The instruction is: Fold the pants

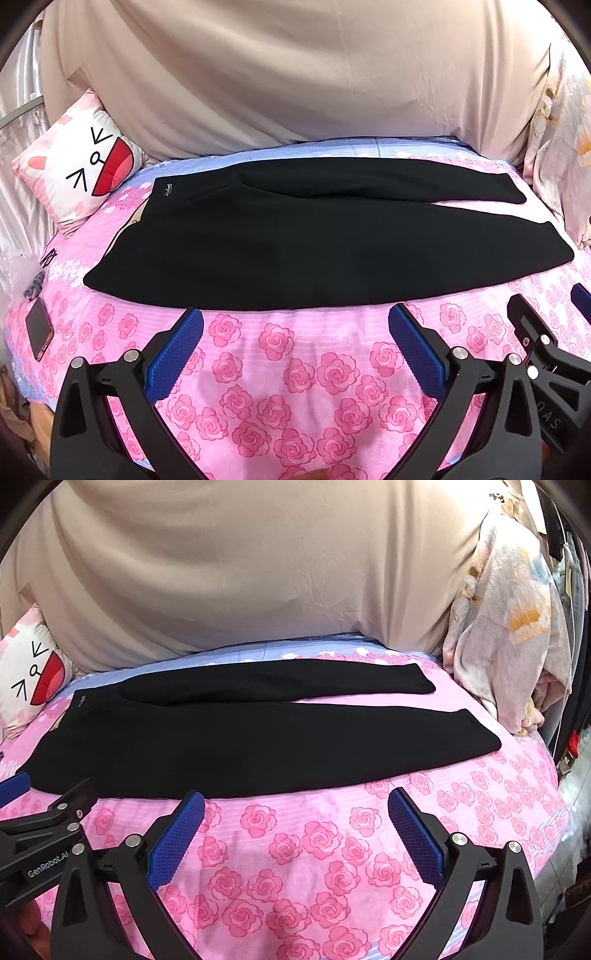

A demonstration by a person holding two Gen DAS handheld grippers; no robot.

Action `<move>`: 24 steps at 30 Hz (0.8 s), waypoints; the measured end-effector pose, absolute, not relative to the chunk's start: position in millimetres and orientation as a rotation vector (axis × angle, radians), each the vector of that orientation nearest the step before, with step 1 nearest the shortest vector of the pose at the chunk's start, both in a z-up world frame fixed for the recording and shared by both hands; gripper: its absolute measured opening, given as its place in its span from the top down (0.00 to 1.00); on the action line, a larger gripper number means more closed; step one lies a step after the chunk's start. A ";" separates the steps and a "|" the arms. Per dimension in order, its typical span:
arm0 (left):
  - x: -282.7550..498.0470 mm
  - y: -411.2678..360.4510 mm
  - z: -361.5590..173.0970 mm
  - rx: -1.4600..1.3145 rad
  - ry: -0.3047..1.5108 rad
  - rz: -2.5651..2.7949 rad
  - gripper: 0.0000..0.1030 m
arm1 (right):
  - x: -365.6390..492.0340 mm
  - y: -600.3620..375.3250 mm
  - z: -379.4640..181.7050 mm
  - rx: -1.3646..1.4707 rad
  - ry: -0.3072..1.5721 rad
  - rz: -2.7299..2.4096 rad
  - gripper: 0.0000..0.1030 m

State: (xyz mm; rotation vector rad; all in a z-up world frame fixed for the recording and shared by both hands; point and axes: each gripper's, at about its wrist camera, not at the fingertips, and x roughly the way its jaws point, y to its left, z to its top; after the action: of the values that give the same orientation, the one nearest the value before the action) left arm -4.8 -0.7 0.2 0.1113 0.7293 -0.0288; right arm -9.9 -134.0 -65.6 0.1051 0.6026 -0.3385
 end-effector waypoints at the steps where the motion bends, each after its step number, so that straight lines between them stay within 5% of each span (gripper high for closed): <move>1: -4.1 -0.8 0.0 0.112 0.731 -0.027 0.05 | -9.6 -133.3 -65.6 0.102 0.604 -0.338 0.05; 24: -1.6 2.7 -4.3 0.114 0.735 -0.016 0.05 | -3.7 -129.8 -67.5 0.094 0.613 -0.318 0.05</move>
State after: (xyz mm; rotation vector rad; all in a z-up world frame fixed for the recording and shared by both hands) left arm -1.6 2.7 -4.3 0.1139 0.7354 -0.0159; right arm -3.7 -129.8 -67.5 0.0936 0.6129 -0.3182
